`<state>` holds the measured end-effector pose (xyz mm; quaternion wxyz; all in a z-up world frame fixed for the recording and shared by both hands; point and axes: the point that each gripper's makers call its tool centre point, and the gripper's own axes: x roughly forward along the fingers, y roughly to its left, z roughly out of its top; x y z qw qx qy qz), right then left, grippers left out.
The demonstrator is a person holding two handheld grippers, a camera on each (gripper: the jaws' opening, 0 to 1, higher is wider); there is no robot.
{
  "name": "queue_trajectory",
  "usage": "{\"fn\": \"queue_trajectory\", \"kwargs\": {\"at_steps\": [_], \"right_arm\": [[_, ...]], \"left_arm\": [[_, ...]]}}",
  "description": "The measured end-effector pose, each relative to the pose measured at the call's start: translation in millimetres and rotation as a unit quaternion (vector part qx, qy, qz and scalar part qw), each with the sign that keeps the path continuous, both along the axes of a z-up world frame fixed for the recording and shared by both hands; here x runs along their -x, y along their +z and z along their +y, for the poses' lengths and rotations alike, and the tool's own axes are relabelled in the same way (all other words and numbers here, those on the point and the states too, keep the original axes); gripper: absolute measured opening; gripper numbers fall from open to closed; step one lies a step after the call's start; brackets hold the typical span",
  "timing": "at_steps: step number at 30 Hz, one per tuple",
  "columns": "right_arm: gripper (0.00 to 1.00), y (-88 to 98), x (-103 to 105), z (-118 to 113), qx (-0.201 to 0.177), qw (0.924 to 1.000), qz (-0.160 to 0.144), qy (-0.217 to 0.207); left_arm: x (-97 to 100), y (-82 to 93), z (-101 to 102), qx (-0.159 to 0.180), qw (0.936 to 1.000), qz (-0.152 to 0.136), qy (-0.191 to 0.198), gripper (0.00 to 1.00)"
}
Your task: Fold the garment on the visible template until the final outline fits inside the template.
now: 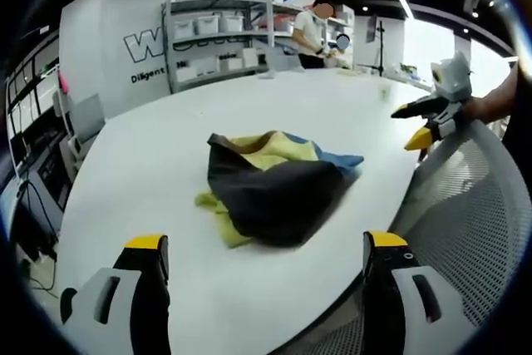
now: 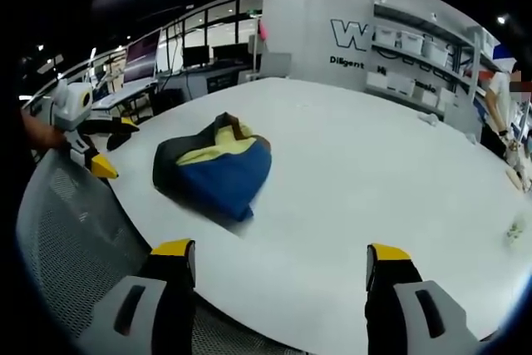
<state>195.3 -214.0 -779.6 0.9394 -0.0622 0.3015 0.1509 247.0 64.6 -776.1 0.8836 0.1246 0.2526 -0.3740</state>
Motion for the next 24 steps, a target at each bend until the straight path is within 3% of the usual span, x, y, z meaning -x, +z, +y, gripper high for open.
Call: {"fn": "queue_trajectory", "kwargs": {"at_steps": [12,24], "right_arm": [[0.9,2.8,-1.7,-1.2,0.001,1.0,-0.009,-0.003],[0.91,2.9,-2.4,-5.4,0.004,0.9998,-0.009,-0.014]], "left_arm": [[-1.6,2.9,0.4,0.004,1.0,-0.007,0.003,0.98],[0.0,1.7,-0.2,0.008,1.0,0.005,0.002,0.99]]}}
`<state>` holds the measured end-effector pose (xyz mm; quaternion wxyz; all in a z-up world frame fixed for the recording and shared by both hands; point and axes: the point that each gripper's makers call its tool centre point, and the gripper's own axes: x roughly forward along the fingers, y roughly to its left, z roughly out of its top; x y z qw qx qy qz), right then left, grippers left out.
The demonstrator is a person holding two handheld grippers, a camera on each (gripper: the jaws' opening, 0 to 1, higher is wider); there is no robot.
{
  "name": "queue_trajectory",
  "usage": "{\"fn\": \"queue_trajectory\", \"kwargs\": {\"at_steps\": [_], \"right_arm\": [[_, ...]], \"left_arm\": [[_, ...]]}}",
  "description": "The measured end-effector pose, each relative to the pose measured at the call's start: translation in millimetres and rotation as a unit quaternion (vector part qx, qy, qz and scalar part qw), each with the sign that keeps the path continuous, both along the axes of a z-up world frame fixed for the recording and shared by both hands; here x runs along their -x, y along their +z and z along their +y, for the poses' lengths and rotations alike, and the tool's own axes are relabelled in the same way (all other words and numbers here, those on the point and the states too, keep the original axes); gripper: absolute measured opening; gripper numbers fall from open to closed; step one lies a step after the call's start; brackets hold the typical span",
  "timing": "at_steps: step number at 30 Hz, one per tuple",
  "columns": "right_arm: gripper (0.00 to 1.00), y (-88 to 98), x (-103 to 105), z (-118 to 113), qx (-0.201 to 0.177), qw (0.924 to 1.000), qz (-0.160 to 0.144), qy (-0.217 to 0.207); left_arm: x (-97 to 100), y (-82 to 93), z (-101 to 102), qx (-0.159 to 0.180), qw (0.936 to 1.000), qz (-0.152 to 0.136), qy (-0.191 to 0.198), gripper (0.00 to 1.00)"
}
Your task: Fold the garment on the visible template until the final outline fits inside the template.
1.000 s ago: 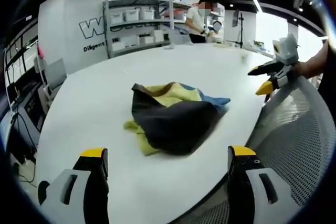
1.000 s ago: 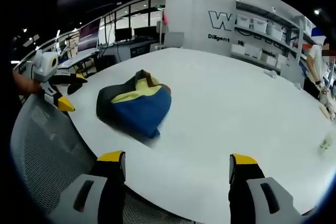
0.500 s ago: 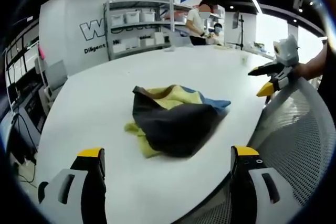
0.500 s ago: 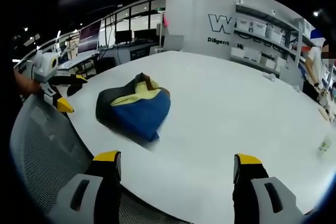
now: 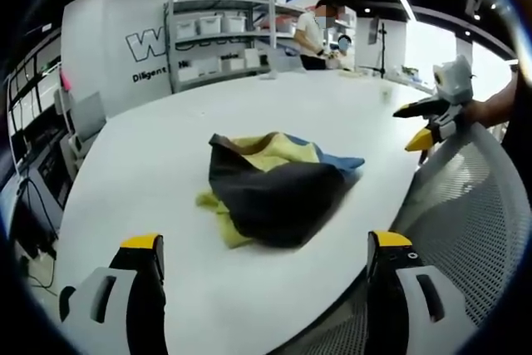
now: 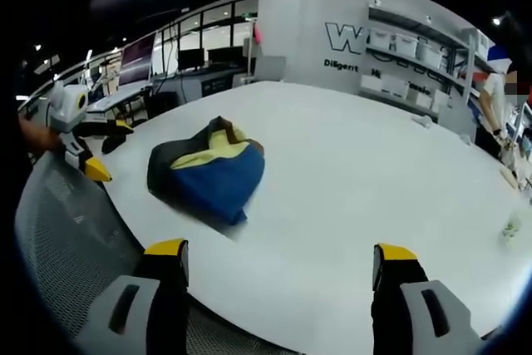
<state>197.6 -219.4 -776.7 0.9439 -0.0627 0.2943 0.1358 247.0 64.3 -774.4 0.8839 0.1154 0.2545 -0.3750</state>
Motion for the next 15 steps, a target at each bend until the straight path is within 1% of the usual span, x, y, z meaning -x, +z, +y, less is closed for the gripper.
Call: {"fn": "queue_trajectory", "kwargs": {"at_steps": [1,3,6,11,15], "right_arm": [[0.91,-0.5,0.1,-0.5,0.001,1.0,0.002,-0.001],[0.89,-0.7,0.0,-2.8,0.006,1.0,0.002,-0.006],[0.89,-0.1,-0.4,-5.2,0.002,0.9999,0.001,-0.013],[0.94,-0.7,-0.5,-9.6,-0.002,0.9998,0.007,-0.02],[0.96,-2.1,0.2,-11.7,0.0,0.9997,0.012,-0.02]], "left_arm": [[0.6,1.6,-2.0,0.011,0.9999,0.004,-0.002,0.99],[0.6,1.3,-1.1,0.011,0.9999,0.008,0.0,0.99],[2.3,-0.3,-1.8,0.01,0.9998,0.017,-0.002,0.99],[2.5,1.3,-0.8,0.004,0.9998,0.019,-0.007,0.99],[1.2,3.8,0.9,0.007,0.9998,0.019,-0.006,0.99]]}}
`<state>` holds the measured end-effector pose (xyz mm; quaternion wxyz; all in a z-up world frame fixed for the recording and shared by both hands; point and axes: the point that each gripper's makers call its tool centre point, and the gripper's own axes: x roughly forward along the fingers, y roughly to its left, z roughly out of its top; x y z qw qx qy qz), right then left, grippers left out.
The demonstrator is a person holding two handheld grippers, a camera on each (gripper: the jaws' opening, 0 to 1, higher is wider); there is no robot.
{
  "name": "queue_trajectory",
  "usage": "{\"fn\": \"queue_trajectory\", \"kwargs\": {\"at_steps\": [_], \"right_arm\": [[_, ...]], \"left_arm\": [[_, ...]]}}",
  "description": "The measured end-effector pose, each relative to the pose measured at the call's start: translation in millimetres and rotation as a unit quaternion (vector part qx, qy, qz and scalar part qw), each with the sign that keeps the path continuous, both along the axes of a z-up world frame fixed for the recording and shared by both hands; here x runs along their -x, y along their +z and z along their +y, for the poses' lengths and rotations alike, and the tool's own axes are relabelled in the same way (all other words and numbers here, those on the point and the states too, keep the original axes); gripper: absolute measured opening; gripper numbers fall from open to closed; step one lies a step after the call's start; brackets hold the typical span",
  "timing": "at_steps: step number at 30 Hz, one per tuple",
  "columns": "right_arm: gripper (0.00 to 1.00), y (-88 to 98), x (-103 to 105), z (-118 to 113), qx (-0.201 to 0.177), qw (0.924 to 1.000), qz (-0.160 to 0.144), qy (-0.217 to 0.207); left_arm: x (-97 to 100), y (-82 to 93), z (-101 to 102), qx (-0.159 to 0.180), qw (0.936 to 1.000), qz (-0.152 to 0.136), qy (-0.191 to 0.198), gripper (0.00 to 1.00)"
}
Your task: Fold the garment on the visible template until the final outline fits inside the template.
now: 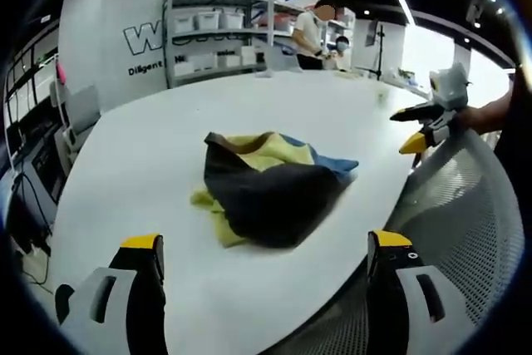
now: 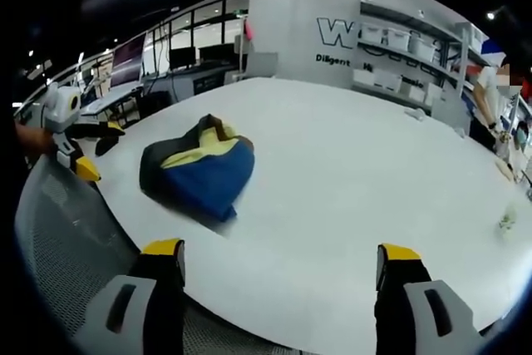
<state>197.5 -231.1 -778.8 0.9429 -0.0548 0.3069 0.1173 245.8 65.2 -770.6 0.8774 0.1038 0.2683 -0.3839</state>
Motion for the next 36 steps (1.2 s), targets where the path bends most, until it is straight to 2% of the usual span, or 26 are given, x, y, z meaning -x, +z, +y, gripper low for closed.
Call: {"fn": "queue_trajectory", "kwargs": {"at_steps": [4,13,36], "right_arm": [[0.97,-0.2,1.2,1.7,0.005,0.9999,0.004,0.008],[0.97,1.6,2.9,1.8,0.013,0.9997,0.006,0.022],[0.95,15.3,-10.3,2.6,0.027,0.9989,-0.009,0.036]], "left_arm": [[-3.8,2.1,1.7,-0.008,1.0,-0.004,-0.002,0.99],[-14.1,7.7,-0.1,0.002,1.0,0.0,0.002,0.99],[-26.2,16.3,0.8,0.001,1.0,-0.003,0.003,0.96]]}}
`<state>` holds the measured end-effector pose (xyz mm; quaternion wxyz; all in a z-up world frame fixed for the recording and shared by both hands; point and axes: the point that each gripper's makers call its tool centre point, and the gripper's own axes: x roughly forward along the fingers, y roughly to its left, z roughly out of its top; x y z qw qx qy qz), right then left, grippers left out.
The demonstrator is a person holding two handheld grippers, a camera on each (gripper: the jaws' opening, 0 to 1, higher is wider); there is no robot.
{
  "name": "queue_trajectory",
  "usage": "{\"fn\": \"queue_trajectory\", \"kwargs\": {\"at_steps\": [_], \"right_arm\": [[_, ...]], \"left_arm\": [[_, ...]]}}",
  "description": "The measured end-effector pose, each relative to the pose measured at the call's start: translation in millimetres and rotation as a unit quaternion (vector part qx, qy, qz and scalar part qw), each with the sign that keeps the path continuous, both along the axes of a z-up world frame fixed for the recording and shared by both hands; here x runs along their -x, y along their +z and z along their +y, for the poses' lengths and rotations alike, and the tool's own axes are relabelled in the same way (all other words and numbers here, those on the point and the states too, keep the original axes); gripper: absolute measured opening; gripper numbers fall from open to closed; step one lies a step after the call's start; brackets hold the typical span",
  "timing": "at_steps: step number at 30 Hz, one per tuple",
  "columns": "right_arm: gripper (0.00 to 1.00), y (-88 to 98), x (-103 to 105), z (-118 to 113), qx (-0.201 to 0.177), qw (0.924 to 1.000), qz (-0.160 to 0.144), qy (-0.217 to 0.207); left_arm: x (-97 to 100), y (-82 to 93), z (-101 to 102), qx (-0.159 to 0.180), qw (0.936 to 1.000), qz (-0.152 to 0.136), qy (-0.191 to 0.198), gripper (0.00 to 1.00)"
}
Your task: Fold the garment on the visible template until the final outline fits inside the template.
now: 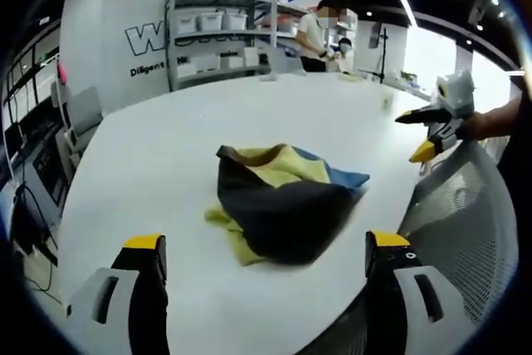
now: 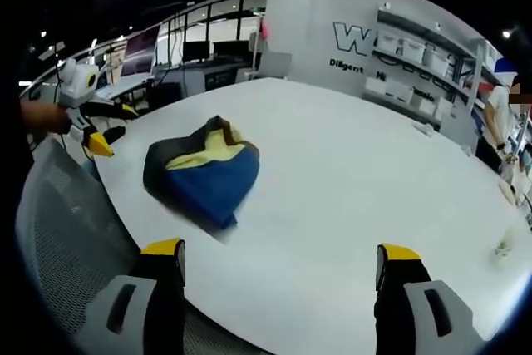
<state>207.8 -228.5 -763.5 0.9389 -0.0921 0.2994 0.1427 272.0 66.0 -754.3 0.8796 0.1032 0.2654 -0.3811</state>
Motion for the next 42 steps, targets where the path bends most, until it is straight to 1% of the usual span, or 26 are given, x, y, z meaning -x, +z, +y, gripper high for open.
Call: {"fn": "queue_trajectory", "kwargs": {"at_steps": [11,24,34,42], "right_arm": [[0.94,3.4,-5.6,-0.4,0.0,1.0,-0.002,0.004],[0.93,10.7,-15.9,5.6,-0.004,0.9999,-0.008,0.015],[0.91,12.8,-26.8,14.2,-0.01,0.9997,-0.011,0.022],[0.9,12.7,-34.3,23.5,-0.012,0.9992,-0.01,0.036]], "left_arm": [[-7.5,6.5,-3.4,-0.004,1.0,-0.005,-0.007,0.95],[-15.1,10.3,-10.1,0.0,0.9999,-0.006,-0.013,0.94],[-21.2,8.9,-11.5,0.001,0.9999,-0.006,-0.011,0.92],[-25.3,6.1,-13.1,-0.003,0.9999,-0.002,-0.012,0.89]]}}
